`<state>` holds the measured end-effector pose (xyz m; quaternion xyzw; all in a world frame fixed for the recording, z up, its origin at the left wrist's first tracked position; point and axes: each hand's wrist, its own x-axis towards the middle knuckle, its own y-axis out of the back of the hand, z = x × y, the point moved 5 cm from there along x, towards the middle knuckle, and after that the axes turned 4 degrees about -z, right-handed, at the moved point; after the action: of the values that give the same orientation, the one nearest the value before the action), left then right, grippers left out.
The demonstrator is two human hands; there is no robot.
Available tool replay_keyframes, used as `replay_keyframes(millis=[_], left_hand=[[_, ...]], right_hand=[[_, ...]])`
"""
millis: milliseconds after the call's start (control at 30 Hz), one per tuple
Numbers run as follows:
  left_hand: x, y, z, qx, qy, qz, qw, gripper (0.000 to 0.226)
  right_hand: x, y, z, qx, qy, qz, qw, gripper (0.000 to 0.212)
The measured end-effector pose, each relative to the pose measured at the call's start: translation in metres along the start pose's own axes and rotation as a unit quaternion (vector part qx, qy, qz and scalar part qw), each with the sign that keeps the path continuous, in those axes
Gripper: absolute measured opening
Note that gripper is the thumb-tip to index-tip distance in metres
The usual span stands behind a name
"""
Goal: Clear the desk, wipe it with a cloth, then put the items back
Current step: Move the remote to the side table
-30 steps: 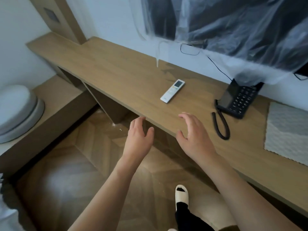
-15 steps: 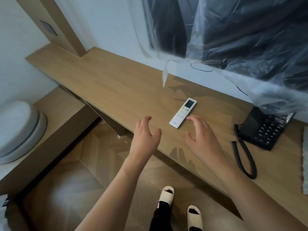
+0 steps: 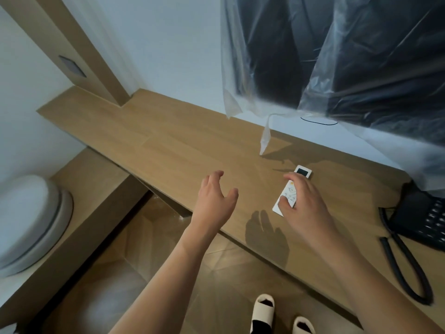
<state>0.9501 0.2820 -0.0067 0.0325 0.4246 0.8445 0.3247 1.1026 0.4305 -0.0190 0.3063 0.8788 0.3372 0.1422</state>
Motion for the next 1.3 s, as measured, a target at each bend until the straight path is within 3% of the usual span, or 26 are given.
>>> replay_keyframes(millis=[200, 467, 667, 800, 967, 1133, 1300], left_hand=[[0.02, -0.036, 0.016, 0.016, -0.003, -0.041, 0.999, 0.059], [0.063, -0.165, 0.029, 0.11, 0.039, -0.17, 0.979, 0.074], [0.095, -0.232, 0.02, 0.229, 0.049, -0.152, 0.96, 0.074], [0.1, -0.241, 0.031, 0.248, 0.034, -0.138, 0.958, 0.052], [0.078, -0.224, 0.038, 0.211, 0.033, -0.199, 0.956, 0.048], [0.035, -0.188, 0.075, 0.234, -0.058, -0.227, 0.943, 0.042], [0.012, -0.189, 0.135, 0.272, -0.147, -0.256, 0.916, 0.041]], right_hand=[[0.003, 0.008, 0.036, -0.024, -0.046, 0.013, 0.999, 0.045], [0.005, 0.019, 0.119, -0.062, -0.149, -0.021, 0.987, 0.055], [0.009, 0.012, 0.166, -0.065, -0.185, -0.041, 0.98, 0.059], [0.007, 0.012, 0.178, -0.058, -0.186, -0.049, 0.98, 0.06], [0.002, 0.033, 0.169, -0.064, -0.172, -0.046, 0.982, 0.061], [-0.027, 0.078, 0.15, -0.106, -0.144, -0.033, 0.983, 0.064], [-0.072, 0.111, 0.15, -0.122, -0.174, 0.019, 0.977, 0.069]])
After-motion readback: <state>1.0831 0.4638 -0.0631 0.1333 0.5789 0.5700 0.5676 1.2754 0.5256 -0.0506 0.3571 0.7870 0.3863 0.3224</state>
